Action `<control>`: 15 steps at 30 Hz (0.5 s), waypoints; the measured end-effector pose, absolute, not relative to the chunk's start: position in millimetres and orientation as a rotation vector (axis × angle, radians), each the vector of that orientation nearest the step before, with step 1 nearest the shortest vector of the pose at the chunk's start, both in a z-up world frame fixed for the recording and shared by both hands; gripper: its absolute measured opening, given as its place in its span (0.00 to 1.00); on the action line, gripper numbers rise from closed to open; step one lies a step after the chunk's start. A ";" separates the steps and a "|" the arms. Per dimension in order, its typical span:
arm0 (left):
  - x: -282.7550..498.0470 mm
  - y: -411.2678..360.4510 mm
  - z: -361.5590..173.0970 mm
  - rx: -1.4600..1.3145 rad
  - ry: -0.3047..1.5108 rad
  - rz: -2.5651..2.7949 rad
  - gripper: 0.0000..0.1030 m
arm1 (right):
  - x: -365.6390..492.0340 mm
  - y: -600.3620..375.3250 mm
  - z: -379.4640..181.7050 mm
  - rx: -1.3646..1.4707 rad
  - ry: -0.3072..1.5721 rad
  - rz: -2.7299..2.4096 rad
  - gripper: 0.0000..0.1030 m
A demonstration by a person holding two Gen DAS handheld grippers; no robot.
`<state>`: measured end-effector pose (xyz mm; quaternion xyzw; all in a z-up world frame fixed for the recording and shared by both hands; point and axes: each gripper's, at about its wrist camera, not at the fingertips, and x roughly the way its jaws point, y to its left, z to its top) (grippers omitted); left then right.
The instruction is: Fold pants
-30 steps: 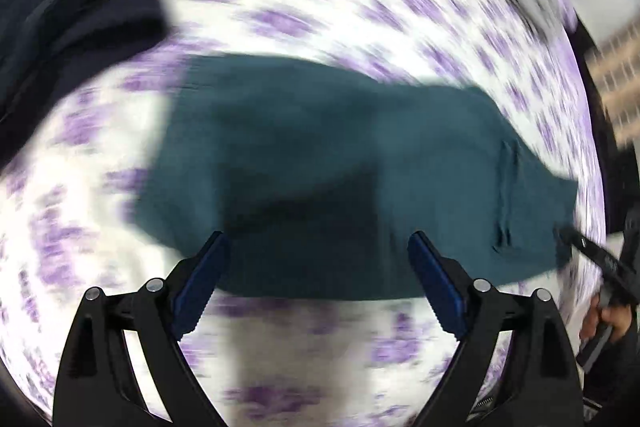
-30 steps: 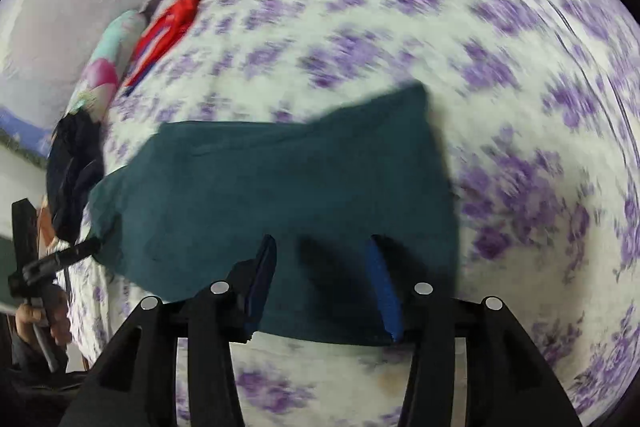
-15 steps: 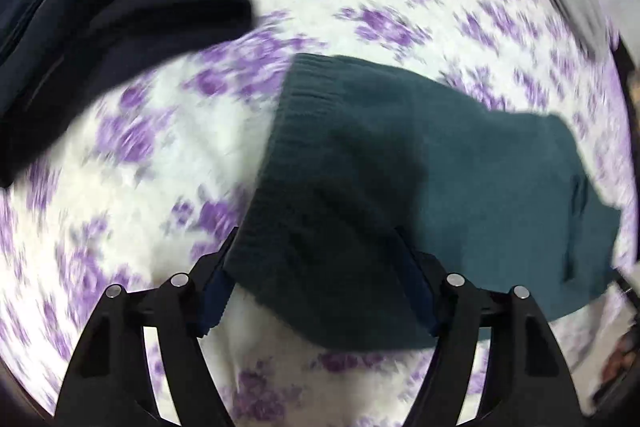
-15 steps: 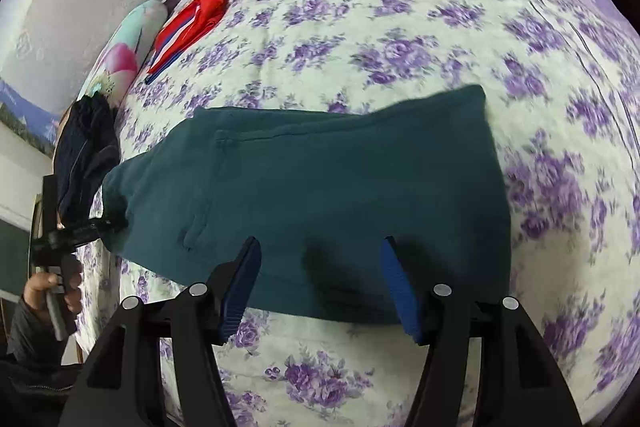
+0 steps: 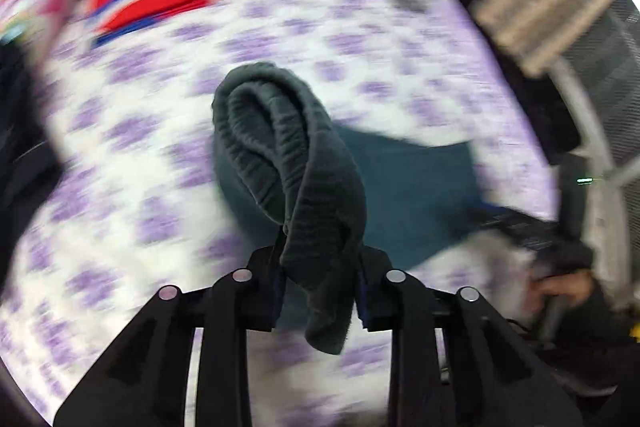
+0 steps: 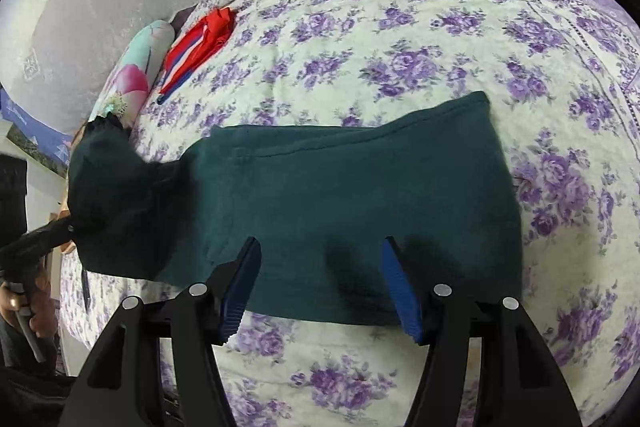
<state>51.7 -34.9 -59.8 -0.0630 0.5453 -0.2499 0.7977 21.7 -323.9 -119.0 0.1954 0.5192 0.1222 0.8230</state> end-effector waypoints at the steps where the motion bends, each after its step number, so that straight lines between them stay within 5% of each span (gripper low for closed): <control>1: 52.4 -51.2 -62.3 -0.158 1.169 -0.573 0.39 | 21.6 -322.4 -118.8 0.415 1.107 0.262 0.61; 3: 56.4 -78.7 -75.5 -0.204 1.189 -0.618 0.87 | 20.8 -321.3 -118.1 0.415 1.110 0.267 0.61; 15: 61.4 -40.7 -113.4 -0.299 1.260 -0.444 0.90 | 26.0 -310.9 -125.4 0.488 1.140 0.325 0.70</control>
